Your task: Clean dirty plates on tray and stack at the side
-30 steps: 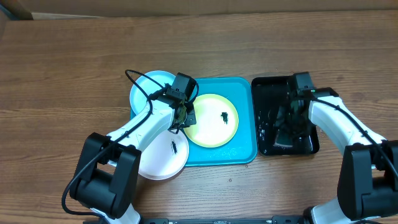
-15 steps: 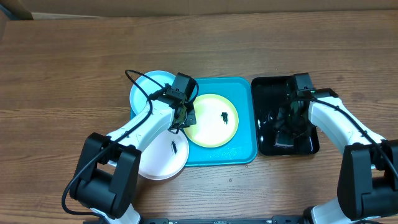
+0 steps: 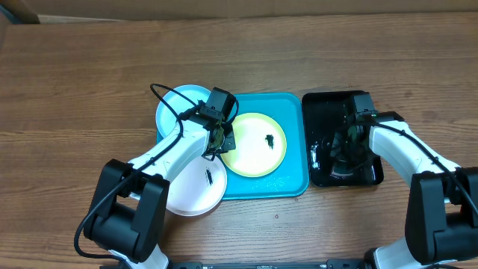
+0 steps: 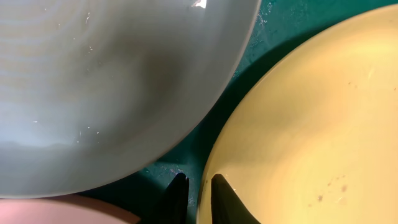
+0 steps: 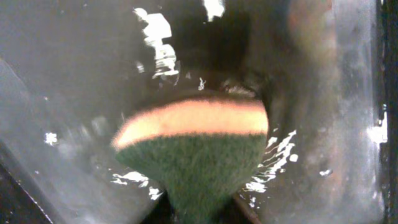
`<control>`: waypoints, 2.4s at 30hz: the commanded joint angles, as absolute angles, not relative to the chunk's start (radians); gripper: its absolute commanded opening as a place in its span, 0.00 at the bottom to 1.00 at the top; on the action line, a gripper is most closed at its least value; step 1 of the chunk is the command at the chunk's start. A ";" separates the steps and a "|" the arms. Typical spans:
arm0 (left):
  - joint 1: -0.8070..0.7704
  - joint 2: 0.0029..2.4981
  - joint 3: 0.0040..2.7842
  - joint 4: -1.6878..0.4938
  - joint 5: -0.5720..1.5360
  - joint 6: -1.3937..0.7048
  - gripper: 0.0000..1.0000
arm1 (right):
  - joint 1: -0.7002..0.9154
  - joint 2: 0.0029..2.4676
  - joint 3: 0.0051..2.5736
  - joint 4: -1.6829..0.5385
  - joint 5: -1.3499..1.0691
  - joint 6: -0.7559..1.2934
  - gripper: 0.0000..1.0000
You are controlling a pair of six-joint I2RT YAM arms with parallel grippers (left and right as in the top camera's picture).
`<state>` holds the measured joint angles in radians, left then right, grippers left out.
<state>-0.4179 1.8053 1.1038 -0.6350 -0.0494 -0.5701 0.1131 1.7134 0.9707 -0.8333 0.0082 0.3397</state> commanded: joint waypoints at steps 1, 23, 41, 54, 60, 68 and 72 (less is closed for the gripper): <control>-0.418 1.825 1.102 -0.632 -0.055 -0.561 0.16 | 0.117 1.710 1.038 -0.862 0.025 0.337 0.04; -0.418 1.825 1.101 -0.632 -0.055 -0.561 0.04 | 0.117 1.710 1.375 -1.113 0.025 0.291 0.04; -0.419 1.825 1.101 -0.642 -0.052 -0.561 0.06 | 0.117 1.711 1.182 -0.965 -0.010 0.281 0.04; -0.419 1.836 1.098 -0.635 -0.052 -0.561 0.09 | 0.117 1.709 1.263 -1.027 -0.031 0.257 0.04; -0.419 1.841 1.098 -0.631 -0.043 -0.561 0.04 | 0.117 1.710 1.178 -0.942 -0.019 0.227 0.04; -0.419 1.841 1.098 -0.627 -0.039 -0.561 0.04 | 0.117 1.704 1.312 -1.016 -0.057 0.176 0.04; -0.419 1.841 1.098 -0.626 -0.033 -0.561 0.04 | 0.117 1.704 1.396 -1.092 -0.082 0.118 0.04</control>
<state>-0.4179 1.8156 1.1038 -0.6273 -0.0422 -0.5674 0.1127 1.7180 1.3369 -1.0805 -0.0528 0.1776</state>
